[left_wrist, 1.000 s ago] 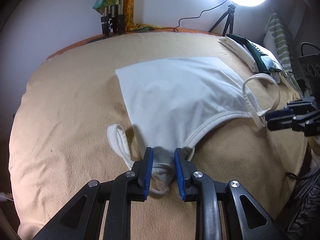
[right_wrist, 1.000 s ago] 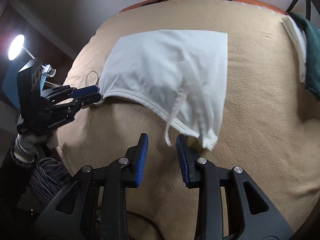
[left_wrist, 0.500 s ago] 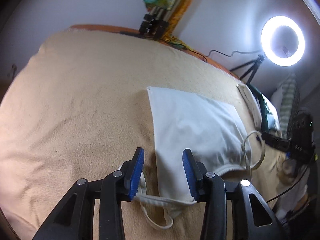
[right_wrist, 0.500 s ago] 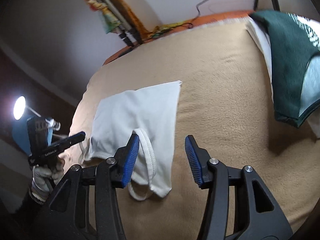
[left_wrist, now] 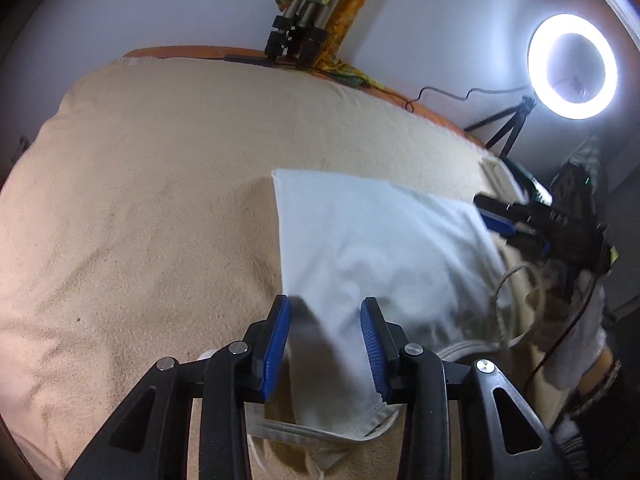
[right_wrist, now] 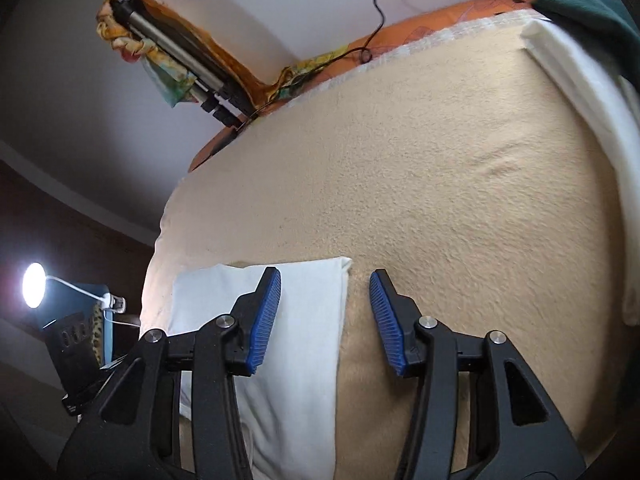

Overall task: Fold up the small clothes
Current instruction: 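Move both open grippers to the folded edge of the white tank top, then close both grippers on the folded tank top edge and lift it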

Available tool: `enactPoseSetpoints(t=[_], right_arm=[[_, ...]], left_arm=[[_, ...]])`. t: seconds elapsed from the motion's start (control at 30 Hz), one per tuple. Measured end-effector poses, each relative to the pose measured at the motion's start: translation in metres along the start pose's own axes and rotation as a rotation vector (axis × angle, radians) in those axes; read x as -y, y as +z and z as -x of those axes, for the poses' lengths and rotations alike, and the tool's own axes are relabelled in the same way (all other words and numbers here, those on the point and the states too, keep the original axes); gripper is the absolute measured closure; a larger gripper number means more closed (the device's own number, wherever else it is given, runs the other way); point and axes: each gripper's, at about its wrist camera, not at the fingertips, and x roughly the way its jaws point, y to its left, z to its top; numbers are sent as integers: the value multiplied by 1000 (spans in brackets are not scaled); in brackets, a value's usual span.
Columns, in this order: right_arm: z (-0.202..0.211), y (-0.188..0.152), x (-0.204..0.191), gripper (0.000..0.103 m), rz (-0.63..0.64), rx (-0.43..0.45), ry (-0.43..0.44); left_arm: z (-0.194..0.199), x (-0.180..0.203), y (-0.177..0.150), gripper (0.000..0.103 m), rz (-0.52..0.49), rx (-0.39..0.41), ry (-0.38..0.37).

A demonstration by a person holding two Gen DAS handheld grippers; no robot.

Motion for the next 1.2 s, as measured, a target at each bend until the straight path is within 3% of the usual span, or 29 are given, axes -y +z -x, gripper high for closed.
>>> enactPoseSetpoints(t=[0.03,0.1,0.13,0.2,0.3,0.43,0.53,0.57,0.6,0.67,0.9,1.1,1.2], right_arm=[[-2,2,-1,57,10,-3,0],[-6,3,-5,85,37,-11,-8],[-8,2,-5,92,46,-17,-23],[-9,1,-4,98,58,-16,-32],[-5,5,1,99,43,19,-143],[15,8,16,99,-46,70,-139],[30,2,19,96,-89,31,-75],[34,-1,17,85,-85,20,-65],[39,-7,16,68,-73,12,-62],[44,-16,15,55,-55,-2,-54],[48,-47,35,55,-92,-72,59],[39,-50,44,60,-159,-93,195],[27,-54,35,62,-136,-116,209]], left_arm=[[-2,0,-1,67,-12,0,12],[-4,0,-2,67,-17,-2,19],[-5,-1,-2,67,-18,-1,23],[-6,1,-2,67,-32,5,34],[-6,3,-4,66,-53,10,48],[-1,0,-3,65,-27,22,44],[4,-6,-1,59,3,30,27],[5,-9,-1,55,16,28,18],[6,-12,0,53,30,24,9],[6,-17,1,52,57,21,-7],[-1,-38,8,53,212,-8,-131],[-10,-46,16,53,291,-25,-234],[-14,-46,19,58,299,-23,-256]])
